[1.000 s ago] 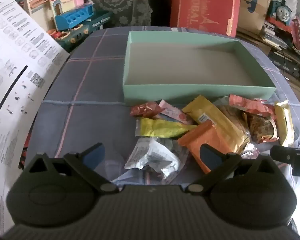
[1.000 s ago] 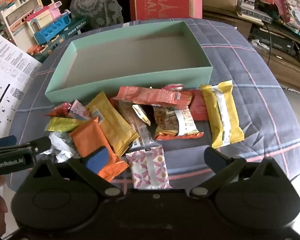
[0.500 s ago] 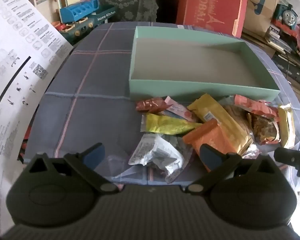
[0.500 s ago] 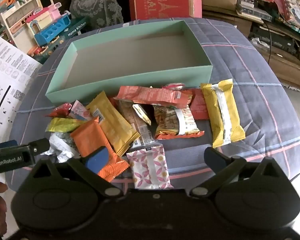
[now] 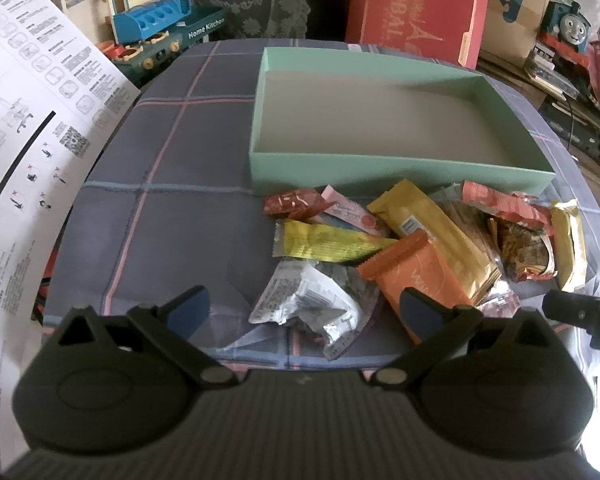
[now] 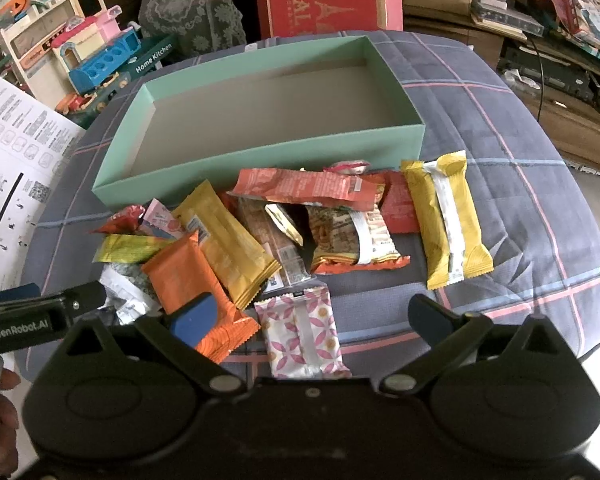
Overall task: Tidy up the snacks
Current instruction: 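Move both grippers toward the snack pile in front of the green box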
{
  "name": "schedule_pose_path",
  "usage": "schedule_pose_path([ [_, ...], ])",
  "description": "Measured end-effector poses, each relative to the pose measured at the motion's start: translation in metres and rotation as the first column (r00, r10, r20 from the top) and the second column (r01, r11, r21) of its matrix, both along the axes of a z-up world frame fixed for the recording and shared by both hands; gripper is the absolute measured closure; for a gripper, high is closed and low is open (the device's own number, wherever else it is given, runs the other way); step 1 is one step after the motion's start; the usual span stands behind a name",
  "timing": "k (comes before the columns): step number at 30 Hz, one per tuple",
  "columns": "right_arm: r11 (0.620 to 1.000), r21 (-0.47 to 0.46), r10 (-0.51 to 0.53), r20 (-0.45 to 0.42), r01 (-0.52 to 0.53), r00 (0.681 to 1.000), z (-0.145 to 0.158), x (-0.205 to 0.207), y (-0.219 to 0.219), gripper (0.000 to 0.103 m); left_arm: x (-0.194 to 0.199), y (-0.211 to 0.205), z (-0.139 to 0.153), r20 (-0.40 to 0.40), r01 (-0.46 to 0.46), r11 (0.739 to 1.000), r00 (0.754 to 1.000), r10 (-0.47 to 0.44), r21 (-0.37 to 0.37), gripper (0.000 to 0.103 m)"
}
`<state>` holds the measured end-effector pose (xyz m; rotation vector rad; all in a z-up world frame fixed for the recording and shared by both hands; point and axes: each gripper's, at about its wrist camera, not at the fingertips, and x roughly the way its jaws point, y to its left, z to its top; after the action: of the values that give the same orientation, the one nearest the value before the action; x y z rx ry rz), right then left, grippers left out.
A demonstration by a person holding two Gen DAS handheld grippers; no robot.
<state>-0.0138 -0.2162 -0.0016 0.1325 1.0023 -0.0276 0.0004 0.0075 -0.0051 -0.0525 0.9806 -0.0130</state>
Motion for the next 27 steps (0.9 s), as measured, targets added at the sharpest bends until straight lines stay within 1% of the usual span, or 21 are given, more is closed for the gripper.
schedule_pose_path([
  [11, 1.0, 0.005, 0.024, -0.004, -0.024, 1.0, -0.003, 0.003, 0.004, 0.0, 0.003, 0.008, -0.007, -0.029, -0.026, 0.999, 0.999, 0.026, -0.022, 0.0],
  [15, 0.998, -0.015, 0.067, 0.04, -0.066, 0.997, -0.004, 0.001, 0.008, 0.0, 0.007, 0.014, -0.015, -0.047, -0.051, 0.998, 0.998, 0.05, -0.025, 0.0],
  [18, 0.99, -0.046, 0.135, 0.076, -0.132, 0.988, -0.007, -0.002, 0.014, 0.0, 0.014, 0.017, -0.023, -0.068, -0.081, 0.997, 0.995, 0.08, -0.014, 0.0],
  [21, 0.987, -0.031, 0.158, 0.045, -0.156, 0.986, -0.012, 0.001, 0.018, 0.0, 0.024, 0.016, -0.03, -0.081, -0.097, 0.995, 0.992, 0.094, -0.033, 0.0],
  [23, 0.987, -0.003, 0.16, 0.013, -0.16, 0.987, -0.015, 0.002, 0.018, 0.0, 0.031, 0.013, -0.034, -0.08, -0.099, 0.995, 0.992, 0.097, -0.024, 0.0],
  [25, 0.986, 0.007, 0.166, -0.028, -0.166, 0.986, -0.017, 0.004, 0.02, 0.0, 0.035, 0.008, -0.041, -0.078, -0.088, 0.996, 0.993, 0.087, 0.0, 0.0],
  [27, 0.985, -0.011, 0.174, -0.043, -0.175, 0.984, -0.017, 0.004, 0.025, 0.0, 0.037, 0.004, -0.049, -0.09, -0.066, 0.997, 0.993, 0.07, 0.047, 0.0],
])
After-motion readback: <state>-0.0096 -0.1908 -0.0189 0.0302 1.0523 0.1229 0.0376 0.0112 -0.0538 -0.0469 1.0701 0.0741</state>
